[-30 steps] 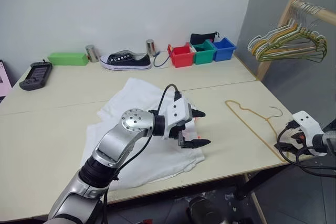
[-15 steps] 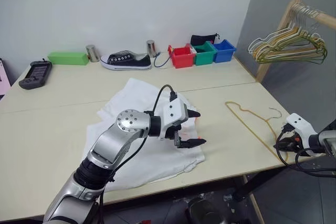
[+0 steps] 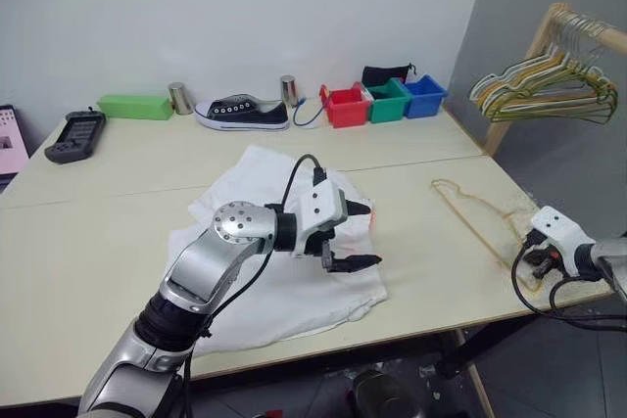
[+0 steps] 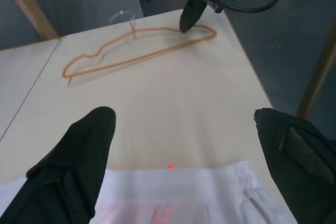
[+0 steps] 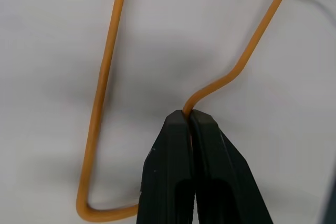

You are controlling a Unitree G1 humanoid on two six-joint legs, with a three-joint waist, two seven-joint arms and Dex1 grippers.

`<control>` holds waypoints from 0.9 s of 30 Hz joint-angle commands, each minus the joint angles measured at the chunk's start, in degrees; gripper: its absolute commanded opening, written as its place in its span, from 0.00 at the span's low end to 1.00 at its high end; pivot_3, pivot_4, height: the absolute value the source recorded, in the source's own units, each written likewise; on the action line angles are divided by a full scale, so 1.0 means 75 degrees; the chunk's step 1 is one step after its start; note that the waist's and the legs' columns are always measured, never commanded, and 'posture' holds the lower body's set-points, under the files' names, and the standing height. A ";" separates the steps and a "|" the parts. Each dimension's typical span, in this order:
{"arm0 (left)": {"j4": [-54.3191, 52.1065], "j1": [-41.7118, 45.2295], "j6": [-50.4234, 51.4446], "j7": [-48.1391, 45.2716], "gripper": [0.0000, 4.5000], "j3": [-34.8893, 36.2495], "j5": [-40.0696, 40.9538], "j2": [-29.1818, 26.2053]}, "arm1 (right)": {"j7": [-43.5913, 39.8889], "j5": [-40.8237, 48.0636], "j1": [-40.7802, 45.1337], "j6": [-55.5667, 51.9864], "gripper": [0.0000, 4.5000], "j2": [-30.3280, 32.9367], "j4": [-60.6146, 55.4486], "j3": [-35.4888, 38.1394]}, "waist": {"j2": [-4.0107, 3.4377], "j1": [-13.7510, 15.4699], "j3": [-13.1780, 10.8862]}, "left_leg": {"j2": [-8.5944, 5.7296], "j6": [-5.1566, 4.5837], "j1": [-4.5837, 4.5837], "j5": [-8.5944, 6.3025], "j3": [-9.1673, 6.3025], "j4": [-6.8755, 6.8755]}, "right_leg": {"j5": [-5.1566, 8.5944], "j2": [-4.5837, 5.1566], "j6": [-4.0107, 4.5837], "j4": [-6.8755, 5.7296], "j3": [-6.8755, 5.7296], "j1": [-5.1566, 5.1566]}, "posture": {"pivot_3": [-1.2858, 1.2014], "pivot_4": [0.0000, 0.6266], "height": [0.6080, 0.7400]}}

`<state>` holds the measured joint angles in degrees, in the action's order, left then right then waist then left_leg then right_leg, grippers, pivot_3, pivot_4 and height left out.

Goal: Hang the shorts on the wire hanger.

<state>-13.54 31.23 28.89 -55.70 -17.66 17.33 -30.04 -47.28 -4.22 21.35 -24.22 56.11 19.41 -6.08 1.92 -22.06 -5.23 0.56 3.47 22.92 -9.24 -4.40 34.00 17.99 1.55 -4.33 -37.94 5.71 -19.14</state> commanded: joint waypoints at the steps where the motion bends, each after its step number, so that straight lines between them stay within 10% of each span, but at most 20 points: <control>1: 0.1176 0.1127 -0.0277 0.0025 1.00 0.1102 0.0143 -0.0201 | 0.1322 -0.1546 0.1087 0.2971 0.00 0.0201 -0.0343 -0.0517 | -0.0024 -0.0023 -0.0009 | 0.0000 -0.0005 0.0000 0.0003 0.0002 -0.0007 | 0.0000 -0.0002 0.0000 -0.0007 0.0000 -0.0011 | 0.41 0.03 1.00; 13: 0.4065 0.3189 -0.0200 -0.1769 1.00 0.1875 0.0326 -0.1506 | 0.4509 -0.5036 0.3254 0.7205 0.00 -0.0565 0.0398 -0.2095 | -0.0049 0.0083 -0.0004 | 0.0002 0.0021 0.0021 -0.0013 -0.0003 -0.0034 | -0.0005 -0.0010 -0.0040 -0.0015 -0.0001 -0.0035 | 0.43 0.00 1.00; 27: 0.3428 0.2076 -0.0199 -0.2371 0.92 0.0819 -0.0735 -0.1892 | 0.5341 -0.6295 0.4836 0.7856 0.00 -0.2031 0.1320 -0.2781 | -0.0047 0.0593 -0.0003 | 0.0001 0.0021 0.0008 -0.0011 -0.0033 -0.0019 | 0.0014 -0.0016 -0.0003 -0.0139 -0.0018 -0.0061 | 0.44 0.00 1.00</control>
<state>13.88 46.48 28.03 -74.67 -11.30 13.39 -43.11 -8.56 -51.01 55.27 34.63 40.96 29.63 -27.95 1.57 -17.61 -5.26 0.58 3.61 22.97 -9.31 -4.66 33.86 18.10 1.42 -4.35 -38.99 5.58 -19.60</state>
